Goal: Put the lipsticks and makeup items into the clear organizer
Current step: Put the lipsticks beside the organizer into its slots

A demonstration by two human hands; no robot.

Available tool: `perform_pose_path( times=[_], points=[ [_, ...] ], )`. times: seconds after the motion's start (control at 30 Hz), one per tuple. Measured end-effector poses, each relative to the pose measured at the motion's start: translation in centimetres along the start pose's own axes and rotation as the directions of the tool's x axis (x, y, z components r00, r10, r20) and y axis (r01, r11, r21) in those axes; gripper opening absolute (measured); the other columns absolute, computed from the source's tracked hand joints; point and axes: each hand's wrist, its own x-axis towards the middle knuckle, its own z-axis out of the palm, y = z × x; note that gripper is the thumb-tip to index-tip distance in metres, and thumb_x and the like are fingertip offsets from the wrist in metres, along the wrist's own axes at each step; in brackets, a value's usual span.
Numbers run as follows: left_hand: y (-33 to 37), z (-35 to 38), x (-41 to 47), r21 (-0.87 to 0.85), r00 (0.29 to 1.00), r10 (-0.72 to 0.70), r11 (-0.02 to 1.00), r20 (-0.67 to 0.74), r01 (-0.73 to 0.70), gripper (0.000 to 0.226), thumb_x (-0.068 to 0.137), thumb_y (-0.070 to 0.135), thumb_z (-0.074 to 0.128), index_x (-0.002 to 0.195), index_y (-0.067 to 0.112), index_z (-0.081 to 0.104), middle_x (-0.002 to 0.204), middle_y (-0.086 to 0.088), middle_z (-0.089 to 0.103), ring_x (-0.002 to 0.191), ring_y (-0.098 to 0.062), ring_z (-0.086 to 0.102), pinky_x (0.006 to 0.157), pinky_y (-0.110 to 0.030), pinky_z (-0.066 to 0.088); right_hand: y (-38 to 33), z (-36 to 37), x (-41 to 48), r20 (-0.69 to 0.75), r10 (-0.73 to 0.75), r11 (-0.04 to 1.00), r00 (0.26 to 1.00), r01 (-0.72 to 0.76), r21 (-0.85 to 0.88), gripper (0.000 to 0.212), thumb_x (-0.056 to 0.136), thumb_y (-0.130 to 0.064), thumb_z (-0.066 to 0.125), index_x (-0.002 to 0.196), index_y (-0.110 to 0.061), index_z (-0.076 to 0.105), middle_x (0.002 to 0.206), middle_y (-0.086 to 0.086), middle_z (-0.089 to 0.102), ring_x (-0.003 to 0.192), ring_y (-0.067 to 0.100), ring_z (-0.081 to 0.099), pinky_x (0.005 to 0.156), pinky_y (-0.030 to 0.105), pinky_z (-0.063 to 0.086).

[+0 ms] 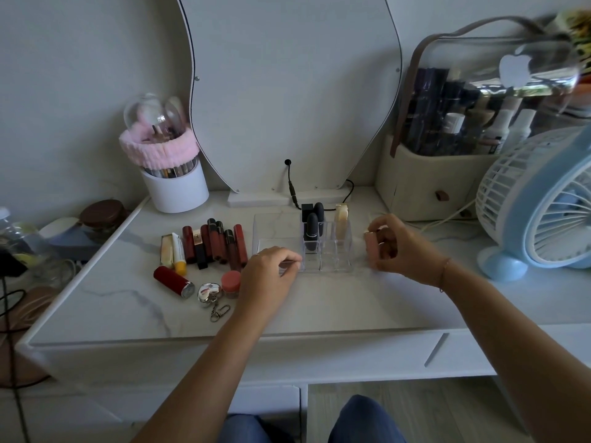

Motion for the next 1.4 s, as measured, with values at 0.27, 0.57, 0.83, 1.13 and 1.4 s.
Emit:
perform_pose_path(
  times=[0.27,0.57,0.83,1.13,1.4],
  points=[
    [0.1,0.0,0.0,-0.002,1.000,0.000,1.000,0.005,0.000,0.008,0.080,0.011,0.068,0.086,0.016,0.071,0.086,0.004,0.072,0.079,-0.007,0.064,0.072,-0.017,0.048,0.6,-0.1,0.2,-0.048,0.014,1.000,0.999,-0.013,0.013,0.028,0.078,-0.005,0.067,0.097,-0.018,0.050,0.090,0.012,0.067,0.080,0.029,0.066,0.075,0.040,0.057],
    [0.0,-0.1,0.0,-0.011,1.000,-0.004,1.000,0.007,0.004,0.012,0.080,0.009,0.067,0.088,0.015,0.071,0.087,0.002,0.072,0.080,-0.008,0.064,0.075,-0.025,0.053,-4.9,0.5,1.4,-0.301,-0.086,0.974,0.950,0.144,0.174,0.018,0.079,-0.012,0.068,0.093,-0.019,0.058,0.080,-0.005,0.069,0.072,0.012,0.068,0.070,0.019,0.055],
    [0.2,-0.1,0.0,-0.012,1.000,-0.022,1.000,0.015,0.022,0.012,0.080,0.009,0.066,0.089,0.015,0.072,0.088,0.001,0.072,0.081,-0.012,0.065,0.075,-0.031,0.054,-7.0,5.2,2.5,-0.188,-0.107,0.993,0.976,0.113,0.022,0.018,0.081,-0.021,0.068,0.099,-0.018,0.064,0.087,-0.003,0.068,0.079,0.009,0.063,0.074,0.016,0.051],
    [0.2,-0.2,0.0,0.008,1.000,-0.005,1.000,0.012,0.005,0.013,0.080,0.008,0.065,0.090,0.013,0.072,0.088,0.000,0.072,0.082,-0.012,0.064,0.074,-0.028,0.053,-6.5,5.9,2.6,-0.186,-0.160,0.981,0.969,0.136,-0.137,0.023,0.080,-0.017,0.068,0.103,-0.014,0.066,0.092,0.000,0.065,0.076,0.010,0.055,0.067,0.010,0.043],
    [0.1,-0.2,0.0,0.016,1.000,0.021,1.000,0.006,-0.022,0.012,0.080,0.008,0.066,0.087,0.015,0.071,0.086,0.003,0.072,0.079,-0.008,0.063,0.072,-0.019,0.049,-3.0,2.4,1.6,-0.337,0.001,1.000,0.942,0.000,0.004,0.024,0.079,-0.025,0.069,0.101,-0.018,0.067,0.084,-0.006,0.062,0.074,0.006,0.057,0.070,0.014,0.046]
  ],
)
